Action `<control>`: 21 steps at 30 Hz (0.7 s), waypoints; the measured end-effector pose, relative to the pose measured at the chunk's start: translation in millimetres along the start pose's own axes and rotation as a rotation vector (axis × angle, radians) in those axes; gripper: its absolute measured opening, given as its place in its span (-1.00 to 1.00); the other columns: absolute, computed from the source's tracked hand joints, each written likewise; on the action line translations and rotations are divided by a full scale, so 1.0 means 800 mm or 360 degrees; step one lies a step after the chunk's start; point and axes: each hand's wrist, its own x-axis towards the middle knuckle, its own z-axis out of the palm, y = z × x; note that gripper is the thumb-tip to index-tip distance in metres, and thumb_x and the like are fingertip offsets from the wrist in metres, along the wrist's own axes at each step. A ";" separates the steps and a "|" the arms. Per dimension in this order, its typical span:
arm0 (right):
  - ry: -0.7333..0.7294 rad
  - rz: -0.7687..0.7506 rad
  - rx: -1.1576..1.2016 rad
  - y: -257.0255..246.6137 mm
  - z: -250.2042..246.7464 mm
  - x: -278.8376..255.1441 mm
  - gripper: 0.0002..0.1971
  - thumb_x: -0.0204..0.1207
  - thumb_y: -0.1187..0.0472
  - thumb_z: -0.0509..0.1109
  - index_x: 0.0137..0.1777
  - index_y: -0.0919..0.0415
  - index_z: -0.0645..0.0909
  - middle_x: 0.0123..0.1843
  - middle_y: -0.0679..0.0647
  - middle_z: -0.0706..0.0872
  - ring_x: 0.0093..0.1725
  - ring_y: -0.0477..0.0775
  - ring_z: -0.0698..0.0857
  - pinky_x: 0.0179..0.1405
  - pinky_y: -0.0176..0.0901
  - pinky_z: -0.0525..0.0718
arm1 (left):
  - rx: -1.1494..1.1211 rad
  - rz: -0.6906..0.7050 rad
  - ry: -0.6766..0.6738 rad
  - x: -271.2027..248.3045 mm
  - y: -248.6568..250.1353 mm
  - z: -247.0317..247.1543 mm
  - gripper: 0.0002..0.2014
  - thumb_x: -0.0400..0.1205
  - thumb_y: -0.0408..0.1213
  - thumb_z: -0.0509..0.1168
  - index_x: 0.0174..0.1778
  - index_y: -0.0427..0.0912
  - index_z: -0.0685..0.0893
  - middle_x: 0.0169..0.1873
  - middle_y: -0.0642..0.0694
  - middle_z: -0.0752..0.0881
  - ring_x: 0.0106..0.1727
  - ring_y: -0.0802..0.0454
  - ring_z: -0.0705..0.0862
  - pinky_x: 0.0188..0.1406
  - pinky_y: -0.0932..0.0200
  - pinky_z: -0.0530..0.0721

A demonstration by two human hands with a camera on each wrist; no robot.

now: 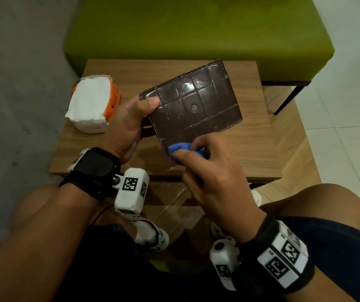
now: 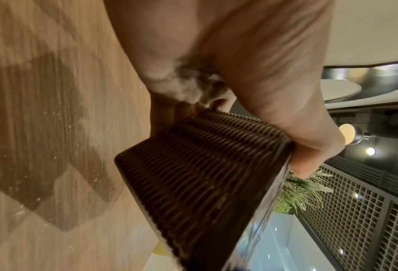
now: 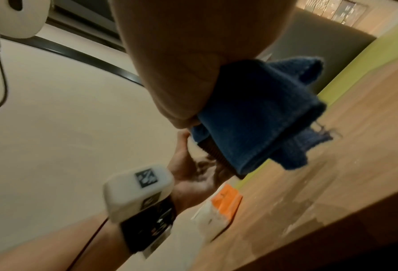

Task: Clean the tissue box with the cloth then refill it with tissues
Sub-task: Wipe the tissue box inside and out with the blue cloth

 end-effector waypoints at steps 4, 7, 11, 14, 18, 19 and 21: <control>0.0240 0.0189 -0.0079 0.050 -0.033 0.005 -0.78 0.64 0.28 0.43 0.21 0.25 0.82 0.17 0.25 0.62 0.10 0.12 0.58 -0.02 -0.19 0.50 | -0.0030 0.0039 -0.0003 -0.003 0.004 -0.007 -0.44 0.63 0.06 0.37 0.49 -0.17 0.74 0.43 -0.51 0.71 0.49 -0.57 0.66 0.51 -0.70 0.51; 0.0474 0.0332 -0.0095 0.074 -0.050 0.013 -0.78 0.59 0.40 0.44 0.17 0.25 0.83 0.10 0.23 0.63 0.04 0.18 0.62 -0.07 -0.07 0.55 | -0.0060 0.0035 0.0001 -0.006 0.008 -0.009 -0.47 0.61 0.08 0.37 0.44 -0.10 0.79 0.42 -0.48 0.73 0.50 -0.57 0.65 0.52 -0.68 0.51; 0.0459 0.0287 -0.0037 0.059 -0.042 0.003 -0.75 0.63 0.35 0.37 0.20 0.28 0.82 0.13 0.23 0.63 0.03 0.18 0.64 -0.07 0.01 0.62 | -0.0092 0.0019 -0.0028 -0.006 0.011 -0.009 -0.56 0.59 0.10 0.35 0.29 0.02 0.89 0.34 -0.39 0.81 0.45 -0.47 0.72 0.53 -0.64 0.53; 0.0489 0.0280 0.0006 0.056 -0.039 -0.006 -0.74 0.62 0.36 0.38 0.22 0.27 0.82 0.14 0.21 0.64 0.05 0.16 0.66 -0.06 -0.07 0.62 | -0.0103 -0.0023 -0.0072 -0.007 0.008 -0.017 -0.53 0.55 0.10 0.36 0.31 0.00 0.88 0.31 -0.34 0.83 0.39 -0.37 0.78 0.53 -0.61 0.55; 0.0574 0.0312 -0.0040 0.060 -0.047 0.012 -0.73 0.59 0.43 0.44 0.23 0.26 0.82 0.14 0.23 0.63 0.08 0.17 0.65 -0.03 0.01 0.63 | -0.0097 -0.0078 -0.0184 -0.005 0.005 -0.025 -0.44 0.56 0.04 0.39 0.44 -0.15 0.79 0.41 -0.56 0.70 0.49 -0.64 0.62 0.54 -0.75 0.43; 0.0587 0.0311 -0.0050 0.060 -0.050 0.020 -0.74 0.60 0.43 0.44 0.23 0.26 0.82 0.13 0.23 0.63 0.09 0.18 0.64 -0.02 0.01 0.62 | -0.0078 -0.0093 -0.0205 -0.004 0.003 -0.027 -0.41 0.56 0.02 0.40 0.48 -0.20 0.75 0.42 -0.59 0.68 0.49 -0.67 0.61 0.53 -0.77 0.42; 0.0593 0.0306 -0.0024 0.059 -0.057 0.039 -0.75 0.62 0.41 0.44 0.22 0.25 0.82 0.11 0.20 0.61 0.10 0.21 0.64 0.01 -0.01 0.61 | -0.0029 -0.0120 -0.0229 -0.003 -0.002 -0.029 -0.32 0.56 0.00 0.41 0.56 -0.29 0.66 0.44 -0.61 0.66 0.49 -0.68 0.61 0.51 -0.78 0.43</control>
